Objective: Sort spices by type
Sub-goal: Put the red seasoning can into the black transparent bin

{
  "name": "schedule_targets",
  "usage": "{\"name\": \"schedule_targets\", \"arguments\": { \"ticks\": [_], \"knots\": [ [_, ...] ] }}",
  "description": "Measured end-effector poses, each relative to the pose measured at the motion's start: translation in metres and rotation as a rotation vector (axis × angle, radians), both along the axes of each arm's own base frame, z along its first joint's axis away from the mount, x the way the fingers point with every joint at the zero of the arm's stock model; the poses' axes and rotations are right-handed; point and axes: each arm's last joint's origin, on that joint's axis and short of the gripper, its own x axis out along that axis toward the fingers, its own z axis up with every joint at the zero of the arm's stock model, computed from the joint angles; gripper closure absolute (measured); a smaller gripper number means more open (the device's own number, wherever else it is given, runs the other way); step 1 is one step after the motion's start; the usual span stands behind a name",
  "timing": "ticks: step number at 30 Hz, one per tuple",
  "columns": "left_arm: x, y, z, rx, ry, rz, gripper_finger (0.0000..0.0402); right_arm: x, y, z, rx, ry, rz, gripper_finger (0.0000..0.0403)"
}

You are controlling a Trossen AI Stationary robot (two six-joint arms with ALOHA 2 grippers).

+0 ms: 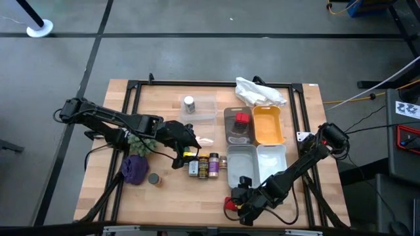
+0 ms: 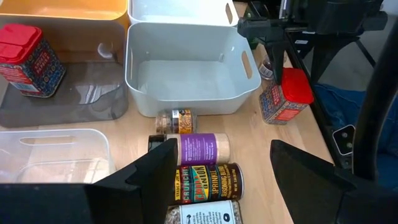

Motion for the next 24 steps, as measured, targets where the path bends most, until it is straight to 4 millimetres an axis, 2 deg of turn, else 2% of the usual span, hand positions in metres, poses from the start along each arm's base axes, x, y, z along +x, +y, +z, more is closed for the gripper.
{"name": "schedule_targets", "arguments": {
  "ticks": [15, 24],
  "knots": [
    [0.0, 0.0, 0.0, 0.005, -0.001, -0.004, 0.0162, -0.004, 0.003, 0.0, -0.007, 0.007, 0.014, 0.0134],
    [0.0, 0.0, 0.0, 0.006, 0.001, -0.004, 0.0162, -0.002, 0.006, -0.014, -0.017, 0.048, 0.029, 0.0134]
  ]
}}
